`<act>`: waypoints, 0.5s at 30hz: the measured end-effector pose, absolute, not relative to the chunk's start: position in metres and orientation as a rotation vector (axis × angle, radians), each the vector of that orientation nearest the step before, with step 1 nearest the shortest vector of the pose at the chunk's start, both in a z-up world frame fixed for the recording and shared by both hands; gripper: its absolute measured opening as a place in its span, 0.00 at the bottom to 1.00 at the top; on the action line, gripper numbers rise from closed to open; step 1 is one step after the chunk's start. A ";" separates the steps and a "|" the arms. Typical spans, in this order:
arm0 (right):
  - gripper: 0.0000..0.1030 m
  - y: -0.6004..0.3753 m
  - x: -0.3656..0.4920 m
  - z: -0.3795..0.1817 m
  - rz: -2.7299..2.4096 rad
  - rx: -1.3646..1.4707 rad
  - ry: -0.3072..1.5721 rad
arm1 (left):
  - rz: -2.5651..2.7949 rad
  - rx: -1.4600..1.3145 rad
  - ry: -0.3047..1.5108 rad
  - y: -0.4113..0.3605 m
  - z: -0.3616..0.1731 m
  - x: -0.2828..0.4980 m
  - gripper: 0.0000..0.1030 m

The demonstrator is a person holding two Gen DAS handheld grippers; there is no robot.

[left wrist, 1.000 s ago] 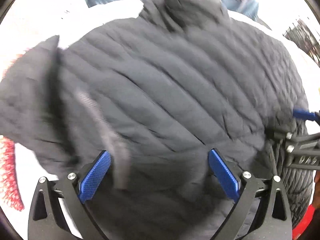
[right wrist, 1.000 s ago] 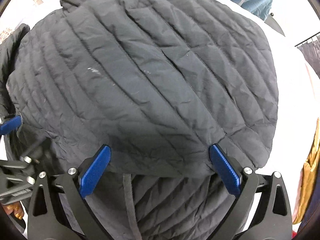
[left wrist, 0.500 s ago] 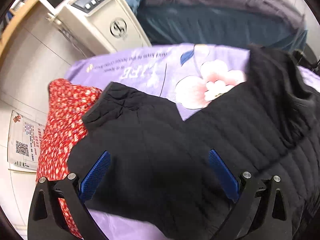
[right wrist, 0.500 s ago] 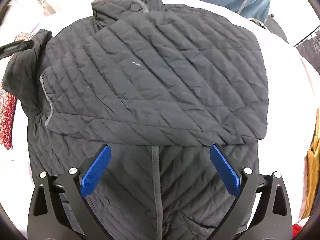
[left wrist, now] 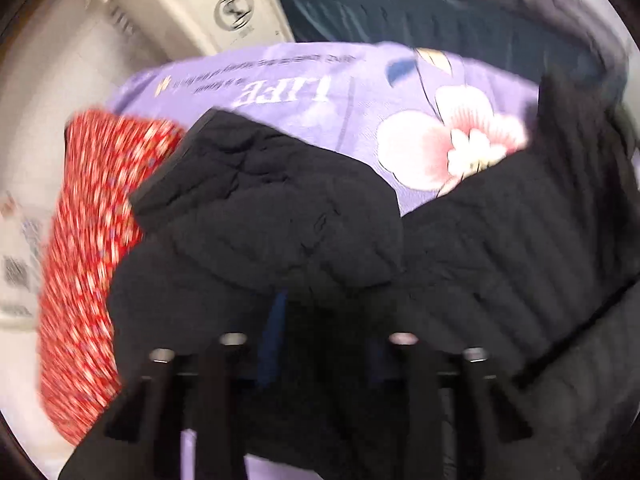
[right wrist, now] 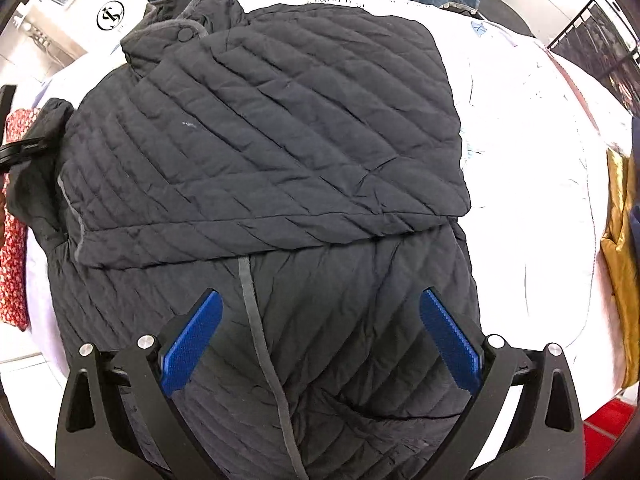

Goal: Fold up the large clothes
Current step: 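Grasp the jacket hem with the left tool and lift it toward the collar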

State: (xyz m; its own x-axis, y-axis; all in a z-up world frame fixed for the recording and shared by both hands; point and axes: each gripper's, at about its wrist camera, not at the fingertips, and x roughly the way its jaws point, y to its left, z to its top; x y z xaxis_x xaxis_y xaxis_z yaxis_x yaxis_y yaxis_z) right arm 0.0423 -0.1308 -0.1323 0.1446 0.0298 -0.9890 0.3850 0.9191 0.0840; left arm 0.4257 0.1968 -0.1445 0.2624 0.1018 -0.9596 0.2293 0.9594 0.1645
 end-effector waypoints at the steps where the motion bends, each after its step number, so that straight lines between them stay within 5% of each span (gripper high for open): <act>1: 0.95 -0.130 0.043 -0.130 -0.253 0.354 1.403 | -0.088 0.234 1.312 0.205 -0.137 0.424 0.14; 9: 0.95 -0.108 0.050 -0.117 -0.191 0.355 1.344 | -0.209 0.037 1.155 0.216 -0.055 0.378 0.07; 15: 0.95 -0.107 0.054 -0.109 -0.185 0.353 1.307 | -0.627 0.153 0.954 0.133 -0.010 0.263 0.07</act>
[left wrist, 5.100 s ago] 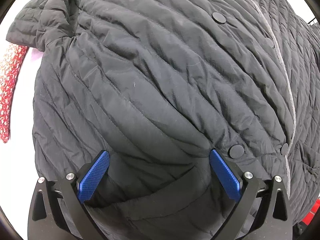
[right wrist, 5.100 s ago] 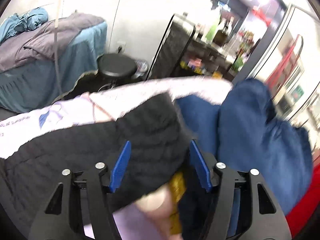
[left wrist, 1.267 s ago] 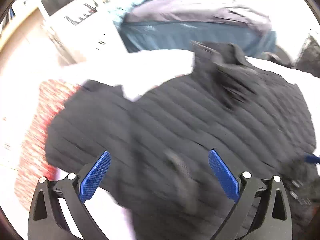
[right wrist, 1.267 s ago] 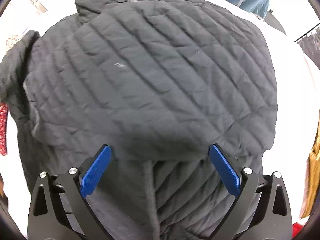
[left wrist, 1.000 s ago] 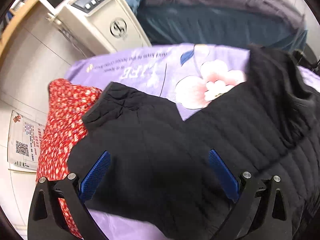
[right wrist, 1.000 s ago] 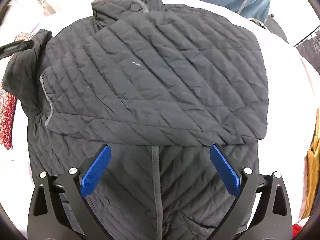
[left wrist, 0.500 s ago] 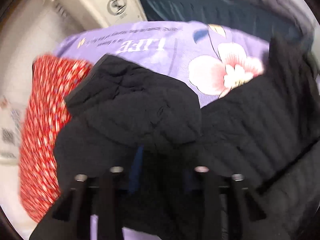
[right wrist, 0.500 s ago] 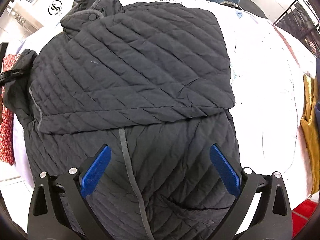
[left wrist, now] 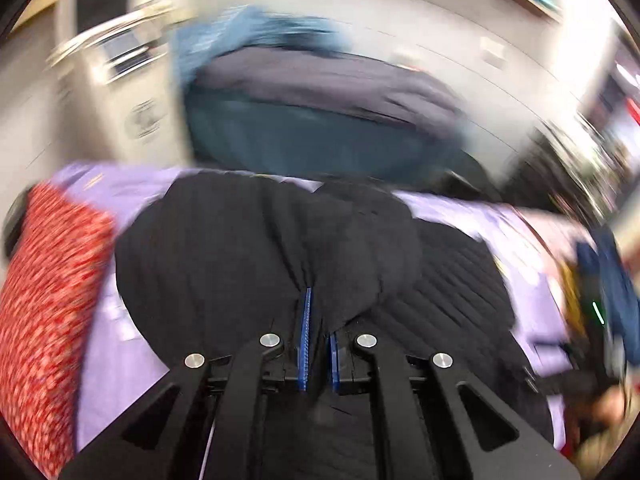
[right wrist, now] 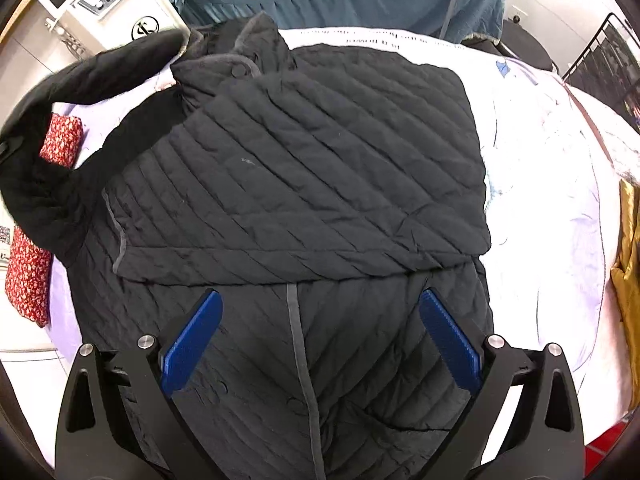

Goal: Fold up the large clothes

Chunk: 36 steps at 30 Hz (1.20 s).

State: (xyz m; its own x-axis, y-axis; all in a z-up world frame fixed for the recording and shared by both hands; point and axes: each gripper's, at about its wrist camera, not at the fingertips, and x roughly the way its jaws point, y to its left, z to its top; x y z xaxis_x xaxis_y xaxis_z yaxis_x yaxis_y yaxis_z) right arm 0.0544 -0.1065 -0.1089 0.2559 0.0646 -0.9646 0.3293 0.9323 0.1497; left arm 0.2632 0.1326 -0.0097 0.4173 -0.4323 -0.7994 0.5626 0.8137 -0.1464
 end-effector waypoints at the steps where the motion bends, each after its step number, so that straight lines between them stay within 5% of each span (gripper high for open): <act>1: 0.95 -0.107 0.054 -0.110 -0.183 0.357 1.312 | -0.659 0.191 0.973 0.118 -0.018 0.251 0.07; 9: 0.95 -0.113 0.045 -0.122 -0.188 0.390 1.349 | -0.589 0.324 1.303 0.055 -0.142 0.226 0.10; 27: 0.95 -0.154 0.069 -0.114 -0.253 0.561 1.213 | -0.542 0.289 1.317 0.086 -0.136 0.217 0.11; 32: 0.95 -0.155 0.069 -0.146 -0.199 0.616 1.315 | -0.545 0.254 1.335 0.106 -0.140 0.209 0.11; 36: 0.82 -0.141 0.064 -0.171 -0.082 0.753 1.379 | -0.551 0.279 1.336 0.101 -0.143 0.209 0.11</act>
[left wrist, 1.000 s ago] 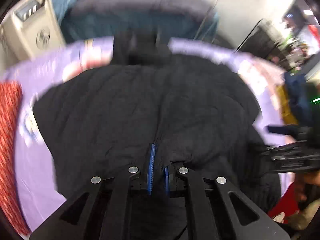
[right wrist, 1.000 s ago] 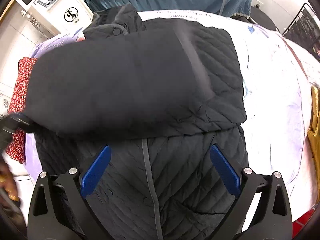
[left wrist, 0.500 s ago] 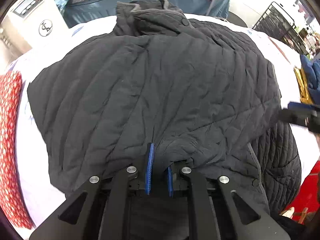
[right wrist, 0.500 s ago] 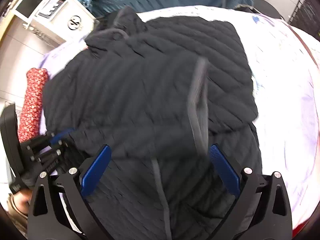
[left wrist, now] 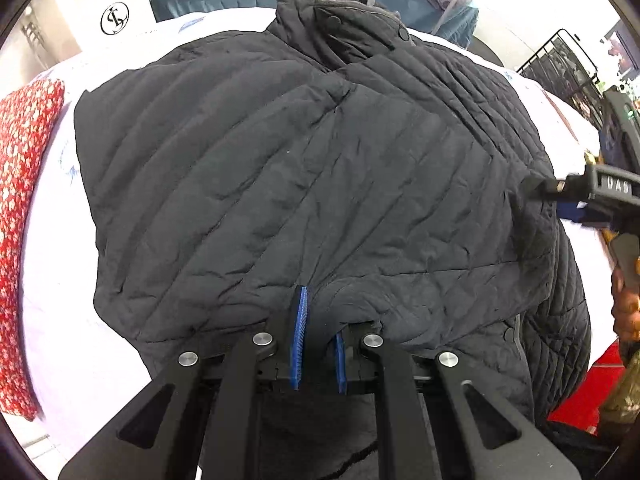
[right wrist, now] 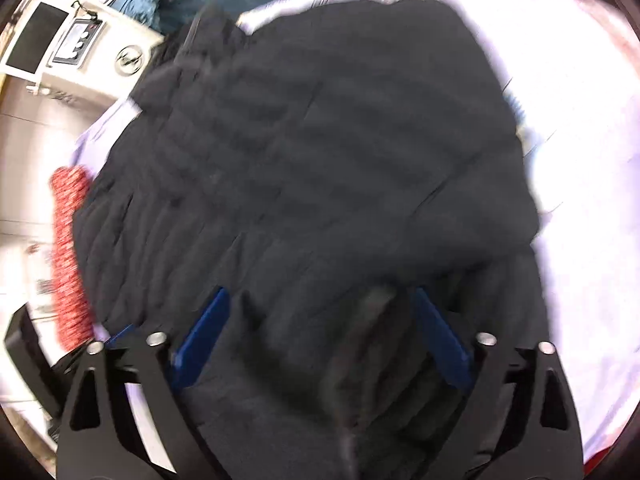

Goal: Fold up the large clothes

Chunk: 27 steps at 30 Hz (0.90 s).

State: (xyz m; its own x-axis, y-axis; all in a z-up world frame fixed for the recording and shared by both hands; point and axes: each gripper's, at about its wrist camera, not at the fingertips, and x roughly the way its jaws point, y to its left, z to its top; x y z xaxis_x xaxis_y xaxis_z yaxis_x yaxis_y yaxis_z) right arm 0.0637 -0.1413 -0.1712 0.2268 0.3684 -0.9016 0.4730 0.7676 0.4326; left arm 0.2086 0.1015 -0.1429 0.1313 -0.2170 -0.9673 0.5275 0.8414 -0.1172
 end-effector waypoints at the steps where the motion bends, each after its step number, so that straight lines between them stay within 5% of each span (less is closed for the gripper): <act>1: 0.78 -0.135 0.061 -0.178 -0.079 0.769 1.399 | -0.548 0.288 1.335 0.101 -0.143 0.208 0.11; 2: 0.73 -0.131 0.059 -0.181 -0.086 0.755 1.413 | -0.545 0.304 1.333 0.096 -0.143 0.208 0.11; 4: 0.38 -0.127 0.058 -0.182 -0.092 0.735 1.412 | -0.542 0.326 1.317 0.092 -0.140 0.206 0.11; 7: 0.14 -0.140 0.058 -0.165 -0.082 0.760 1.326 | -0.543 0.364 1.274 0.091 -0.131 0.199 0.11; 12: 0.09 -0.180 0.083 -0.106 -0.077 0.725 1.115 | -0.645 0.358 1.202 0.096 -0.109 0.181 0.21; 13: 0.09 -0.184 0.094 -0.088 -0.091 0.650 1.077 | -0.641 0.354 1.197 0.098 -0.105 0.179 0.65; 14: 0.09 -0.187 0.098 -0.078 -0.103 0.596 1.055 | -0.626 0.345 1.181 0.099 -0.100 0.178 0.91; 24: 0.08 -0.198 0.130 -0.093 -0.158 0.463 1.095 | -0.540 0.151 1.185 0.127 -0.100 0.205 0.94; 27: 0.17 -0.207 0.125 -0.109 -0.204 0.498 1.154 | -0.495 0.064 1.198 0.137 -0.103 0.229 0.94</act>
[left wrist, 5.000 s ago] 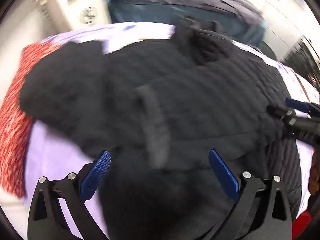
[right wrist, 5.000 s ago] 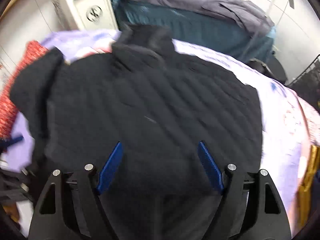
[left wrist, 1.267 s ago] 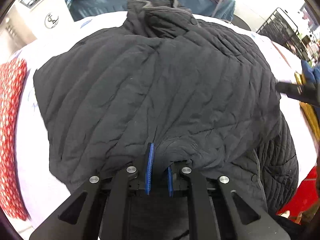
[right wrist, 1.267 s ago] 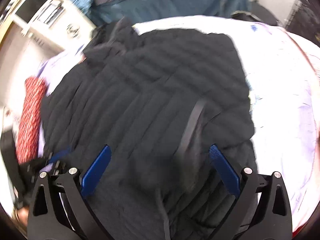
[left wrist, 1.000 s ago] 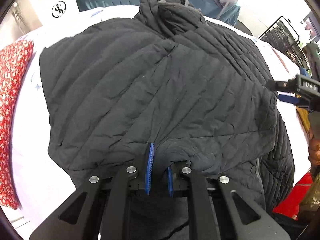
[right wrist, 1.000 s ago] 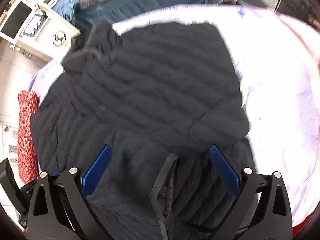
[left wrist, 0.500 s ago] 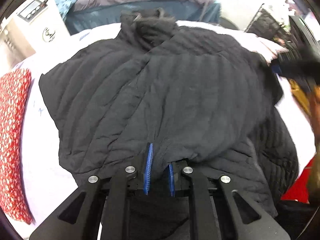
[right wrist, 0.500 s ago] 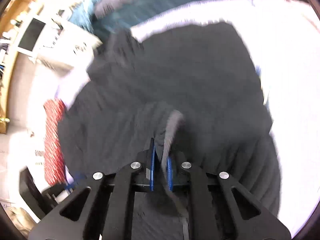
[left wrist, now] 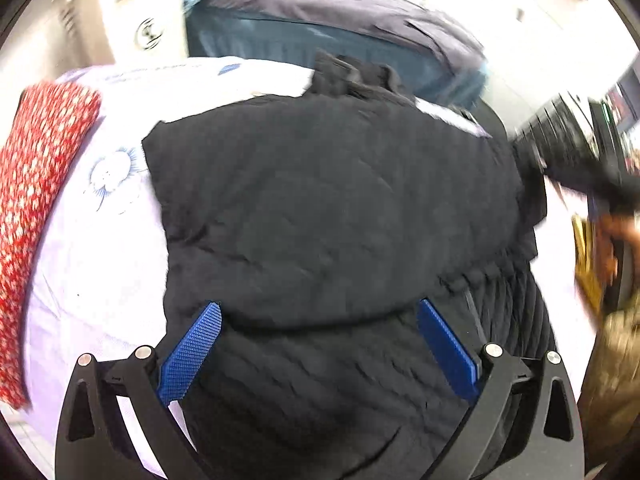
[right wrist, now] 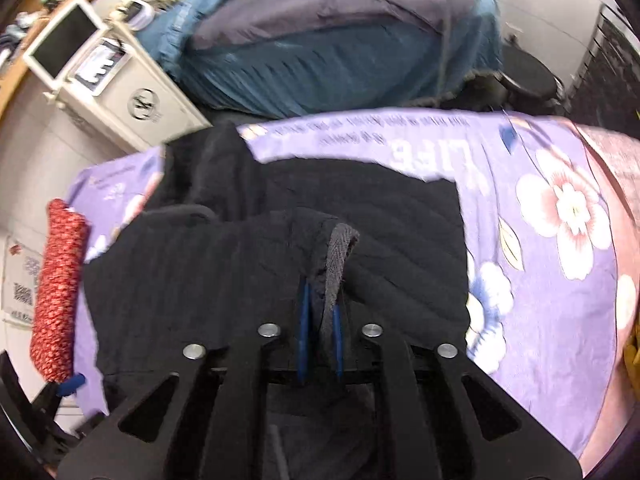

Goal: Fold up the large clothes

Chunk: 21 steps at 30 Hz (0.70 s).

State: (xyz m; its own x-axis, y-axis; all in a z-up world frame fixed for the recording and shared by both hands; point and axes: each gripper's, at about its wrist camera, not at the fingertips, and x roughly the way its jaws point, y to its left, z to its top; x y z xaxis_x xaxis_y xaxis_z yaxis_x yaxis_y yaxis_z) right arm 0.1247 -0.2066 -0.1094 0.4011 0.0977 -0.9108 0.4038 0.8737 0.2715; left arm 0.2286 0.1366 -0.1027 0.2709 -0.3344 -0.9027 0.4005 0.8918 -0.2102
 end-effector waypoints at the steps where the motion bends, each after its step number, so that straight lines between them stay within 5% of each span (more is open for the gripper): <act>1: 0.28 -0.210 0.123 -0.110 -0.214 0.508 1.159 | -0.486 0.033 1.202 0.138 -0.104 0.238 0.94; 2: 0.38 -0.214 0.121 -0.109 -0.239 0.507 1.157 | -0.481 0.006 1.205 0.137 -0.105 0.246 0.94; 3: 0.61 -0.216 0.119 -0.106 -0.276 0.492 1.148 | -0.474 -0.018 1.205 0.137 -0.105 0.253 0.94; 4: 0.74 -0.219 0.114 -0.098 -0.331 0.472 1.116 | -0.468 -0.039 1.204 0.136 -0.106 0.259 0.94; 11: 0.74 -0.175 0.117 -0.088 -0.151 0.325 1.103 | -0.376 0.037 1.254 0.105 -0.134 0.280 0.94; 21: 0.77 -0.141 0.138 -0.176 -0.101 0.288 1.379 | -0.336 0.108 1.370 0.097 -0.183 0.295 0.95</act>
State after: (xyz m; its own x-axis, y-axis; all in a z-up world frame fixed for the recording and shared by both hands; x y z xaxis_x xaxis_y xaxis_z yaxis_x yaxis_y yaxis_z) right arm 0.1378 -0.1407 -0.1759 0.1932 0.0971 -0.9763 0.2385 0.9606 0.1427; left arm 0.2946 0.0968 -0.1835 0.1606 -0.1727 -0.9718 0.2972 0.9473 -0.1192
